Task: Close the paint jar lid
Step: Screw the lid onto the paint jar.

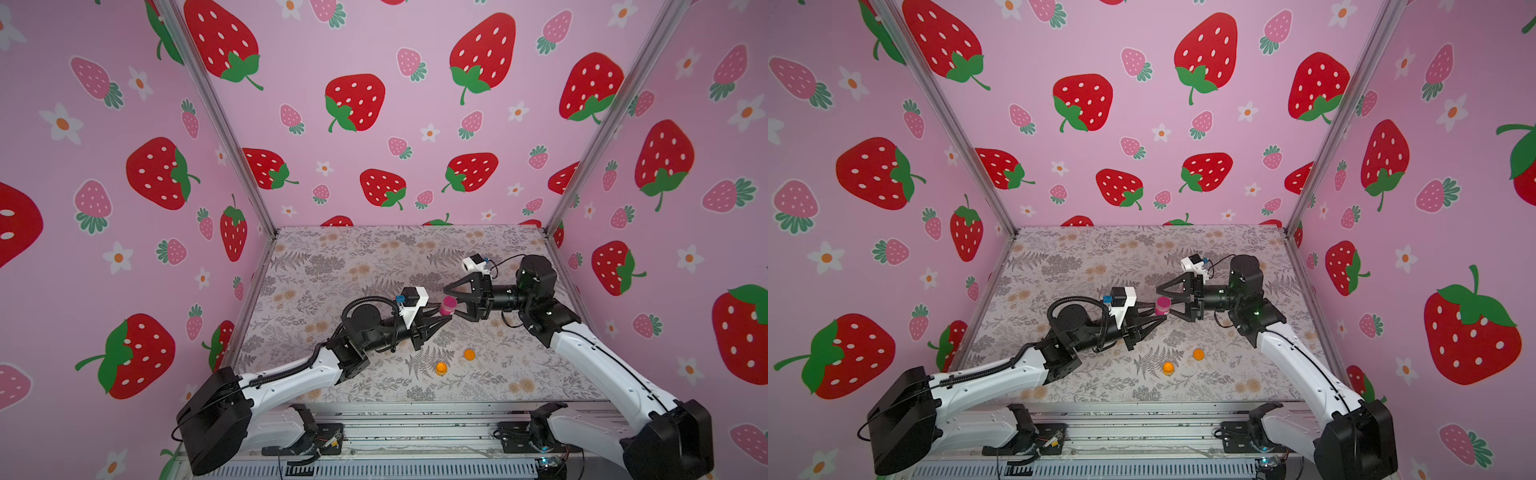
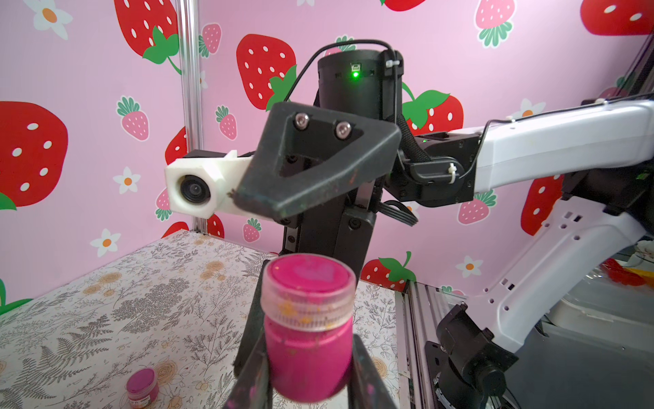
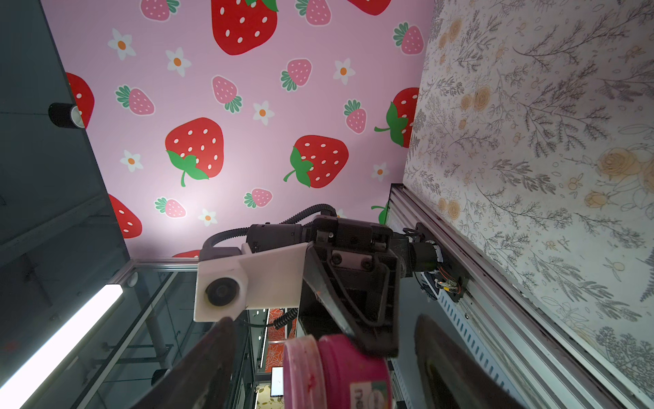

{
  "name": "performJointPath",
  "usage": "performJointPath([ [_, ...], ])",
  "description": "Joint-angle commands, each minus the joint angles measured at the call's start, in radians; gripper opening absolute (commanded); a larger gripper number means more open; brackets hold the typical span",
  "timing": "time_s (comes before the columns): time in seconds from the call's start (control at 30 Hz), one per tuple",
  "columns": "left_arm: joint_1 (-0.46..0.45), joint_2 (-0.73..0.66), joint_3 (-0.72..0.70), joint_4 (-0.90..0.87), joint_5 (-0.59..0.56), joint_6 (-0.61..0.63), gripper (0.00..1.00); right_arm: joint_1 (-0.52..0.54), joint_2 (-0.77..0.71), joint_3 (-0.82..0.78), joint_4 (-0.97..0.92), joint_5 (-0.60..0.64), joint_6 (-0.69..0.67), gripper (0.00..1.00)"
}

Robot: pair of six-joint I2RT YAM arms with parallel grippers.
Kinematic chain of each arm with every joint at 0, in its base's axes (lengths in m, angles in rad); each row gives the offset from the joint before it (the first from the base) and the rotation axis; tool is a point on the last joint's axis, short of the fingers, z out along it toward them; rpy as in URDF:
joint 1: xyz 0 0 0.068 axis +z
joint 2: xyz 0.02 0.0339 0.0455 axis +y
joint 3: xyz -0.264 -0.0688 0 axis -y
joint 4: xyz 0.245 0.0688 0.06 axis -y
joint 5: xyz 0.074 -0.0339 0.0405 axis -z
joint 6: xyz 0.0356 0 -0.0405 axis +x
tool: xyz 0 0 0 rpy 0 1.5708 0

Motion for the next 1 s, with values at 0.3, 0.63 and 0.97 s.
performJointPath([
  [0.3,-0.005,0.001,0.024,0.05,0.006,0.036,0.24,0.015,0.0,-0.01,0.021,0.021,0.02,0.69],
  [0.63,-0.008,-0.007,0.013,0.052,0.007,0.044,0.24,0.015,-0.003,-0.024,0.021,0.029,0.029,0.63],
  [0.97,-0.012,-0.009,0.007,0.05,0.007,0.052,0.24,0.015,0.004,-0.024,0.017,0.03,0.032,0.57],
])
